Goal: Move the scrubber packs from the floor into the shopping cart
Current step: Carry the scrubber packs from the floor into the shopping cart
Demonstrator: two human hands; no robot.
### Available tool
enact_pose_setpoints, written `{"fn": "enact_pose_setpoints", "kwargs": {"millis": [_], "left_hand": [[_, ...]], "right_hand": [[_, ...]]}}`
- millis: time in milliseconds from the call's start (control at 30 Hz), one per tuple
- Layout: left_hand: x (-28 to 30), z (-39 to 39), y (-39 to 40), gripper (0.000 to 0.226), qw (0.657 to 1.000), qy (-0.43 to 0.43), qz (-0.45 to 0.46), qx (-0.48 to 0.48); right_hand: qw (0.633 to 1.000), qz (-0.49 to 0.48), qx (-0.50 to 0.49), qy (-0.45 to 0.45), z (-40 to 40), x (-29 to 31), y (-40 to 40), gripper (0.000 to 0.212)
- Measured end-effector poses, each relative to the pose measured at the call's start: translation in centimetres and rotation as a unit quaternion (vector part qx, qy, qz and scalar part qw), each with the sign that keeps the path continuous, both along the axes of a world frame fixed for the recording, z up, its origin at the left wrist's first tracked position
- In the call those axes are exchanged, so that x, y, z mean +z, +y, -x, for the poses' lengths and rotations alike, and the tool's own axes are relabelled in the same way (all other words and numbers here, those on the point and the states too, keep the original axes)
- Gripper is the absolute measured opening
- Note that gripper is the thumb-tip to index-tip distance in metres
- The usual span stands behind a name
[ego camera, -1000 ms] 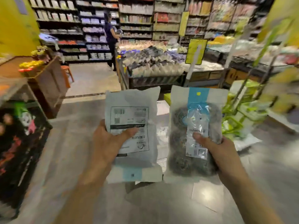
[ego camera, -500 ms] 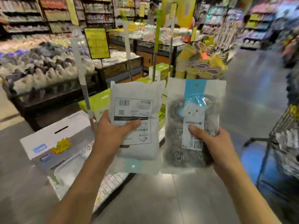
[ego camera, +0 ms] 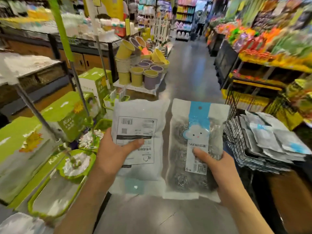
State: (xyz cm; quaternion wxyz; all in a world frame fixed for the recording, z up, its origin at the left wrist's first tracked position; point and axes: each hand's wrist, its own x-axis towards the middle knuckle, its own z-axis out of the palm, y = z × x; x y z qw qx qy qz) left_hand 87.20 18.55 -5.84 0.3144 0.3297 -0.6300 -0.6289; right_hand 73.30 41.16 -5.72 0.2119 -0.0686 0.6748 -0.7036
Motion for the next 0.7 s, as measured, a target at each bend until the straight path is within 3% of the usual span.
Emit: {"fn": "enact_pose_setpoints", "kwargs": {"millis": [100, 333, 700], "left_hand": [[-0.3, 7.8, -1.2, 0.056, 0.998, -0.006, -0.003, -0.061], [-2.0, 26.4, -0.6, 0.063, 0.987, -0.029, 0.001, -0.16], [-1.7, 51.1, 3.7, 0.054, 0.973, -0.062, -0.006, -0.224]], "right_hand": [[0.998, -0.001, -0.061, -0.009, 4.9, 0.0, 1.0, 0.034], [0.986, -0.002, -0.169, -0.016, 18.2, -1.5, 4.2, 0.036], [0.978, -0.006, -0.207, -0.017, 40.2, -3.1, 7.6, 0.03]]}}
